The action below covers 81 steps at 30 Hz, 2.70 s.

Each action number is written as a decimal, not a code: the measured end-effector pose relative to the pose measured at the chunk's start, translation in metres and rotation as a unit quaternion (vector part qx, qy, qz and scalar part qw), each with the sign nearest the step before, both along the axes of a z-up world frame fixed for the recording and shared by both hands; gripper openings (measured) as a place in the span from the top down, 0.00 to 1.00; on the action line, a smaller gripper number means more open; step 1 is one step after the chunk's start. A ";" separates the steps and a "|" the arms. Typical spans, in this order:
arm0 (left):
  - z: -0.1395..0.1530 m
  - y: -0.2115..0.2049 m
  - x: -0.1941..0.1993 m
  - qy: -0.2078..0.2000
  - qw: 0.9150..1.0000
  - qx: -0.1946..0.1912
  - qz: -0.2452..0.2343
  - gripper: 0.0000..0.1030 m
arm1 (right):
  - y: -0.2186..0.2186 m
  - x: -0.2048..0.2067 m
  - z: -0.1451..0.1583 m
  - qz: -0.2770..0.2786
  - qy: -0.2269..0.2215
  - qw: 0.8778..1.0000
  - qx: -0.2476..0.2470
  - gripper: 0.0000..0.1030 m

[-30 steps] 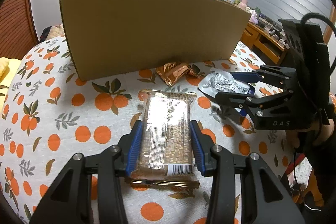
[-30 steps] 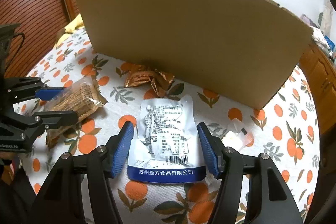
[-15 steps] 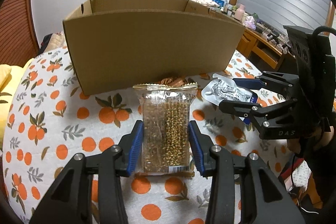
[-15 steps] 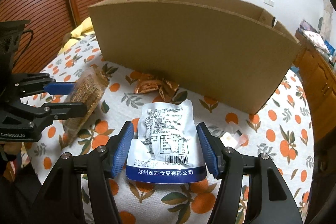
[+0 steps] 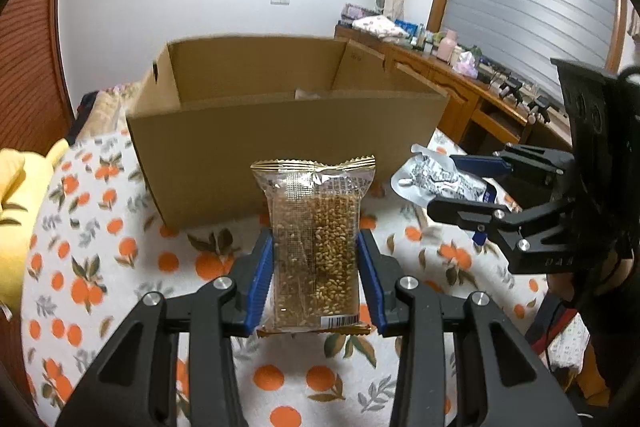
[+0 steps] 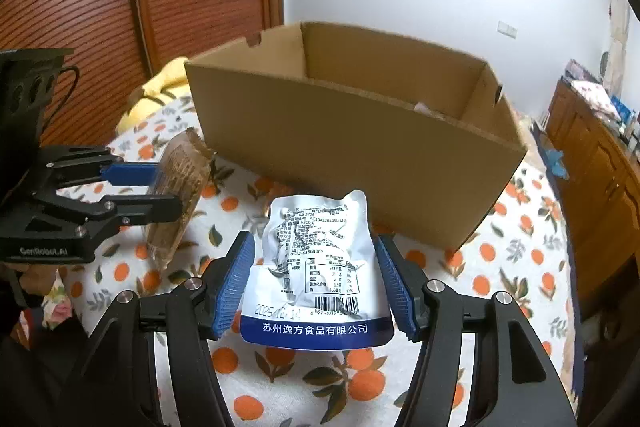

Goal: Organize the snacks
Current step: 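Lift both held snacks and carry them over the box, then open both tools to drop the grain bar and white pouch into the box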

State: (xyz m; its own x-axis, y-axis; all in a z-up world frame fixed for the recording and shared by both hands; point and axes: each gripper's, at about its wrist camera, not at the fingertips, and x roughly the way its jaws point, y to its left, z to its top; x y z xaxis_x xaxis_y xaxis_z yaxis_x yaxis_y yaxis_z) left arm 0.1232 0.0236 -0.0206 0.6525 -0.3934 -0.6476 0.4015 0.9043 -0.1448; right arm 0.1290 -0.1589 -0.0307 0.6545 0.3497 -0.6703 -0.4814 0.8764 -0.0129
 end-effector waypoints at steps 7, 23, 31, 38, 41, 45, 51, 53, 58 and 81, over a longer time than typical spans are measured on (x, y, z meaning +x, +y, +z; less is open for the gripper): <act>0.034 0.001 0.015 -0.037 0.999 -0.003 -0.004 0.62 | -0.004 0.000 0.035 0.004 -0.038 0.999 0.005 0.39; 0.078 0.011 0.080 -0.073 0.997 0.011 0.010 0.62 | 0.001 0.045 0.087 0.017 -0.095 0.995 0.000 0.38; 0.080 0.011 0.120 -0.071 0.997 0.022 0.022 0.62 | 0.005 0.083 0.082 0.022 -0.091 0.996 0.003 0.38; 0.068 0.006 0.145 -0.059 0.998 0.026 0.026 0.62 | 0.003 0.116 0.070 0.020 -0.079 0.997 0.007 0.38; 0.061 0.003 0.153 -0.053 0.998 0.029 0.026 0.62 | 0.003 0.127 0.065 0.019 -0.074 0.997 0.008 0.38; 0.053 0.000 0.162 -0.043 0.998 0.032 0.028 0.61 | 0.005 0.138 0.056 0.018 -0.065 0.998 0.008 0.38; 0.043 0.001 0.172 -0.028 0.998 0.037 0.037 0.58 | 0.013 0.152 0.041 0.019 -0.047 0.999 0.002 0.38; 0.042 0.004 0.173 -0.029 0.998 0.040 0.043 0.58 | 0.017 0.155 0.039 0.020 -0.042 0.999 0.001 0.38; 0.044 0.007 0.174 -0.034 0.997 0.041 0.049 0.58 | 0.028 0.157 0.037 0.029 -0.033 0.999 -0.005 0.38; 0.053 0.019 0.146 -0.056 0.997 0.028 0.047 0.41 | 0.041 0.148 0.046 0.034 -0.023 0.999 0.017 0.38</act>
State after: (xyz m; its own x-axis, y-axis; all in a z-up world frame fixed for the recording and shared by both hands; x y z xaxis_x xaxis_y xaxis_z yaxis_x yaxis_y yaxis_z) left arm 0.2694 0.0423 0.0325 0.7545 -0.2928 -0.5874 0.3257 0.9440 -0.0523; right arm 0.2770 -0.1180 0.0155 0.6585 0.4161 -0.6271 -0.5389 0.8424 -0.0069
